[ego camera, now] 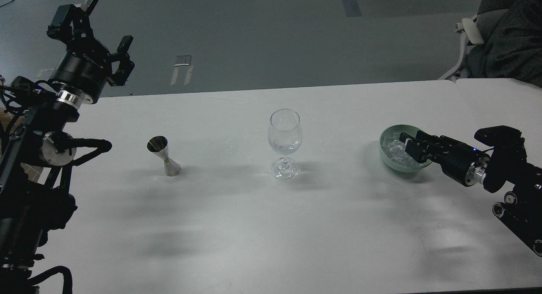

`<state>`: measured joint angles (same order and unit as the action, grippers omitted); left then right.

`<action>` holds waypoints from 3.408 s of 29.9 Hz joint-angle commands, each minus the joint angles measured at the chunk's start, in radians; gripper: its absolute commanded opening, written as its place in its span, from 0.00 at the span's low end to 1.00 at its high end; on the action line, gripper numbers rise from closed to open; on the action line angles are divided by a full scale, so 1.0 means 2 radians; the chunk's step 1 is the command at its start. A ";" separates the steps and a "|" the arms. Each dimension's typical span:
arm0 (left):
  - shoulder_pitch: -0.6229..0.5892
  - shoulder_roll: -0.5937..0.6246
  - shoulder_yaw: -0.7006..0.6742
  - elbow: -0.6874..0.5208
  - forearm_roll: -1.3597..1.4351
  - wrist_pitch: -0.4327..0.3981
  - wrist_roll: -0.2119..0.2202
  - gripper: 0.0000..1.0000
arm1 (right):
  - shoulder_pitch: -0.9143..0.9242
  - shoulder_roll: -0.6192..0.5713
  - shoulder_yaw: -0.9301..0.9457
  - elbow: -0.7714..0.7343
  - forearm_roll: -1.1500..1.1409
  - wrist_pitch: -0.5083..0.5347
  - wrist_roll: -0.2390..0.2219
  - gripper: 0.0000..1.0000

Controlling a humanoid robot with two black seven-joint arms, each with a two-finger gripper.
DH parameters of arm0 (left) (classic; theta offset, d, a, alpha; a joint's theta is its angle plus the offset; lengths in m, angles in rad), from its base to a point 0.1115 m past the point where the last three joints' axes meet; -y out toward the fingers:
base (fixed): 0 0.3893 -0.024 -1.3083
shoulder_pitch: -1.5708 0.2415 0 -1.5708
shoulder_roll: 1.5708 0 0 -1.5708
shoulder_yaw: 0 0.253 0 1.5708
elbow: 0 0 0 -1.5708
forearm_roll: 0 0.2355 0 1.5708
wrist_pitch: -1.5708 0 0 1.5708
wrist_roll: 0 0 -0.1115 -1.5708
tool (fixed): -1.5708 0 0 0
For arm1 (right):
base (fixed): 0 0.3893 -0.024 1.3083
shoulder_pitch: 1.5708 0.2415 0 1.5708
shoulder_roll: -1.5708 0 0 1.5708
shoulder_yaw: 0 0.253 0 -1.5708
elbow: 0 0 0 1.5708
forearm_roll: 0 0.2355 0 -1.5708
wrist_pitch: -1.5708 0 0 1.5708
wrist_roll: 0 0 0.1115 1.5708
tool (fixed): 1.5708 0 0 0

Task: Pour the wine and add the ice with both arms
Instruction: 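Reach the right gripper into the green bowl and grasp ice, then lift the ice with the right gripper and carry it over the glass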

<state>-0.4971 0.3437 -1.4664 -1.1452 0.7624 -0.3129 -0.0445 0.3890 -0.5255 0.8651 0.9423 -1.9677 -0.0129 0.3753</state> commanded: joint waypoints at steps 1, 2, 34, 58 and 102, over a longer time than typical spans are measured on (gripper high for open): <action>0.000 0.000 0.000 0.000 0.000 -0.001 0.000 0.97 | 0.002 0.000 -0.006 -0.001 -0.003 0.003 -0.001 0.56; 0.000 0.000 0.000 0.000 0.000 -0.001 0.000 0.97 | 0.003 0.000 -0.007 0.000 -0.003 0.003 -0.001 0.56; 0.001 0.000 0.000 -0.013 0.000 0.000 0.001 0.97 | 0.022 -0.012 -0.038 -0.003 -0.004 0.006 -0.001 0.44; 0.001 0.002 0.000 -0.013 0.000 -0.001 0.000 0.97 | 0.022 -0.013 -0.038 -0.003 -0.004 0.016 -0.001 0.12; -0.004 0.000 0.002 -0.013 0.000 0.000 0.001 0.97 | 0.494 -0.072 -0.310 0.212 0.165 0.190 0.001 0.00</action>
<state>-0.5068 0.3437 -1.4645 -1.1721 0.7624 -0.3135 -0.0428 1.3676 -0.7329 0.2934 1.3975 -1.6343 0.3630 0.3776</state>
